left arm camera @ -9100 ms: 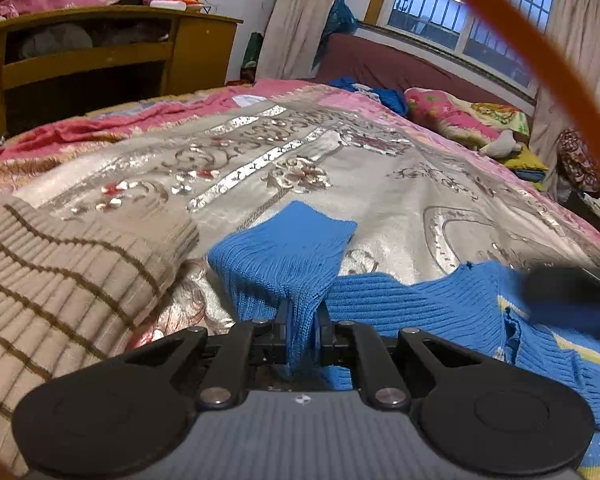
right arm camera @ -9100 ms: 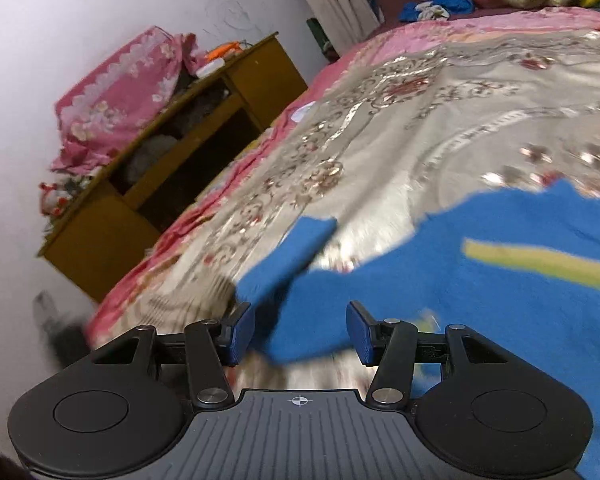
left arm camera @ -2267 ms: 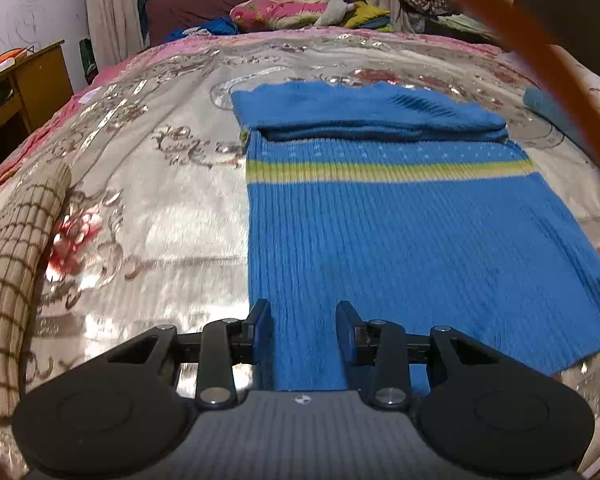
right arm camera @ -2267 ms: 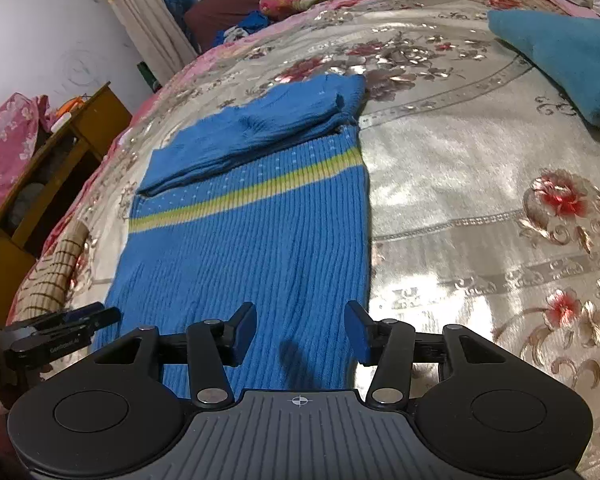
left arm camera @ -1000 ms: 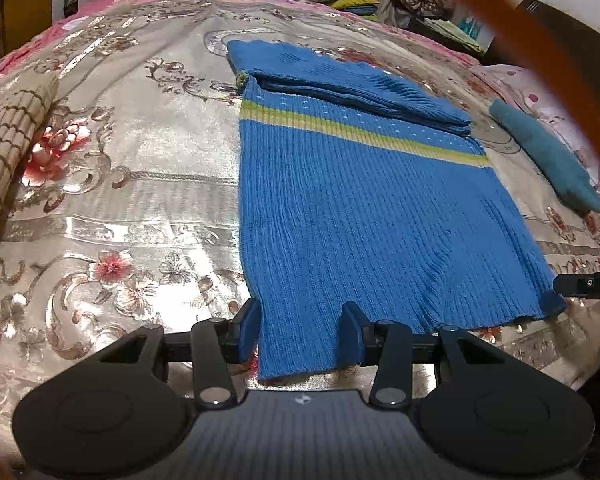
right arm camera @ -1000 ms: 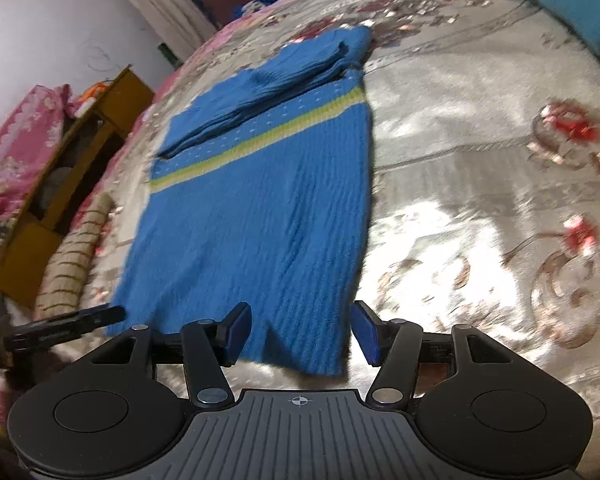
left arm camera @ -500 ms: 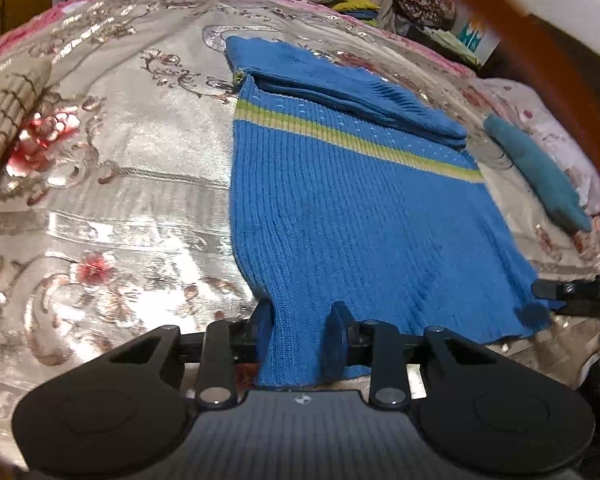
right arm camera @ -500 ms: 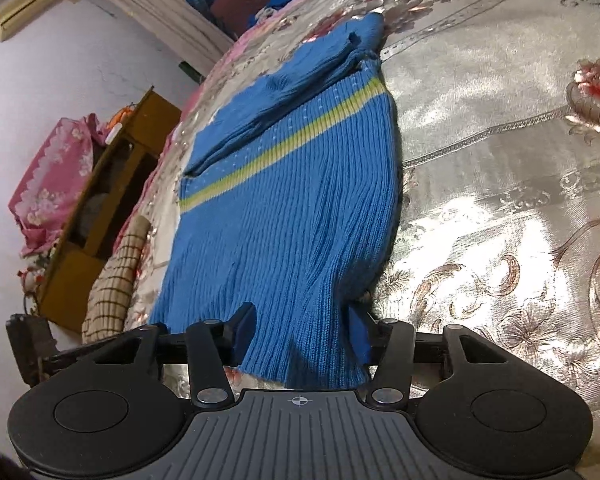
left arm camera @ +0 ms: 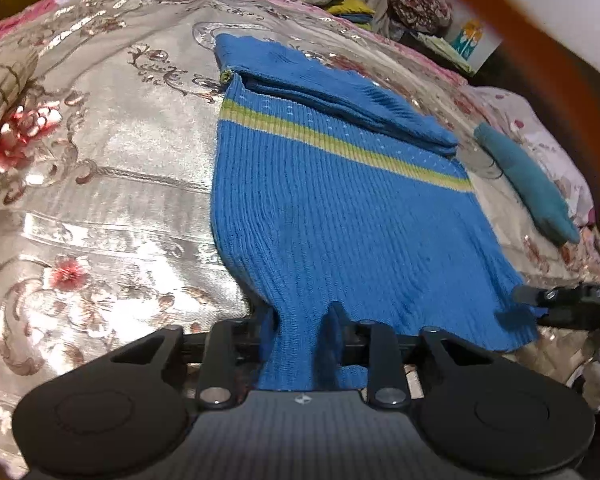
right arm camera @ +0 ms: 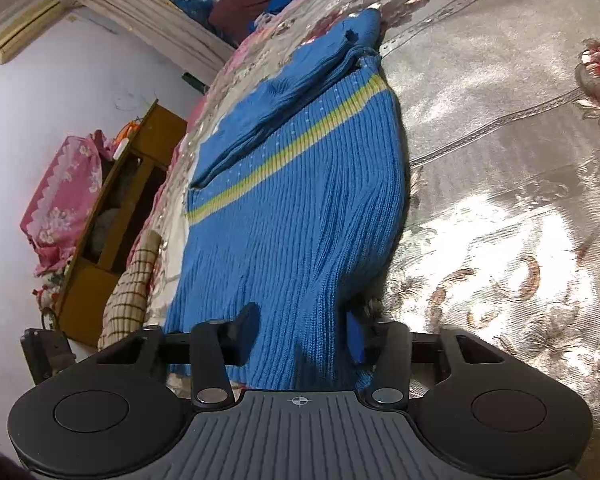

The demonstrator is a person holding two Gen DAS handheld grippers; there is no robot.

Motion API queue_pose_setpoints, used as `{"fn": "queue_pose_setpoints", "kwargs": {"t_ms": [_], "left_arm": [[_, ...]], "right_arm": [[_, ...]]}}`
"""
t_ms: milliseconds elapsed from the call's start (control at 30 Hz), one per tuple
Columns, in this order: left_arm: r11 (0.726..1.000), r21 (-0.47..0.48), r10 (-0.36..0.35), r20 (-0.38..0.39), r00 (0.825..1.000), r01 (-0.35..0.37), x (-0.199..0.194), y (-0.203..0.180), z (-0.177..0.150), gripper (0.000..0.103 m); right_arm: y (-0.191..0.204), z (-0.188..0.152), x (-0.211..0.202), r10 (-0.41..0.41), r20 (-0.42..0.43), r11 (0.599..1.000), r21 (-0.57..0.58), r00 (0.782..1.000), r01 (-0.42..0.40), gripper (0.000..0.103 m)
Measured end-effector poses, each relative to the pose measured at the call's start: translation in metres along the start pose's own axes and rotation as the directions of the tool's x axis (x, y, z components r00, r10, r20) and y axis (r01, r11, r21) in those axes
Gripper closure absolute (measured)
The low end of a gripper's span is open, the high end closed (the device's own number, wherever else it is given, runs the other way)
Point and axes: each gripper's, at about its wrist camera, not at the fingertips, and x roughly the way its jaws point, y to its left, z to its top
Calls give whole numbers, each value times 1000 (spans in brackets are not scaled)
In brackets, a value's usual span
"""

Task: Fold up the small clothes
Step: 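Grasp the sweater hem with both grippers and lift it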

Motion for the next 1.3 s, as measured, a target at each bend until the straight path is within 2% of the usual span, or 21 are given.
{"fn": "queue_pose_setpoints", "kwargs": {"t_ms": [100,200,400,500,733,867,1067,1167,1300], "left_arm": [[999,-27,-33,-5,999,33,2,3,1,85],[997,-44,-71,-2,997,71,3,3,3,88],[977,-110,-177,57,983,183,5,4,23,88],[959,-142,-230,108,967,244,9,4,39,88],[936,-144,-286,216,933,321,18,7,86,89],[930,-140,-290,286,913,340,23,12,119,89],[939,-142,-246,359,900,313,39,27,163,89],[940,-160,-223,382,897,301,52,38,181,89],[944,-176,-199,378,904,281,75,48,199,89]], "right_arm": [[0,1,2,2,-4,1000,4,1000,-2,81],[-5,0,1,25,9,999,38,1000,-25,88],[-8,8,-4,121,72,987,101,990,-128,90],[-6,20,-4,165,114,977,118,980,-178,90],[4,64,-1,237,210,956,122,949,-266,91],[8,96,5,261,267,947,116,928,-299,91],[10,151,23,251,336,945,119,908,-305,91],[8,175,38,245,362,942,132,899,-309,91],[5,204,61,213,374,948,146,903,-284,91]]}}
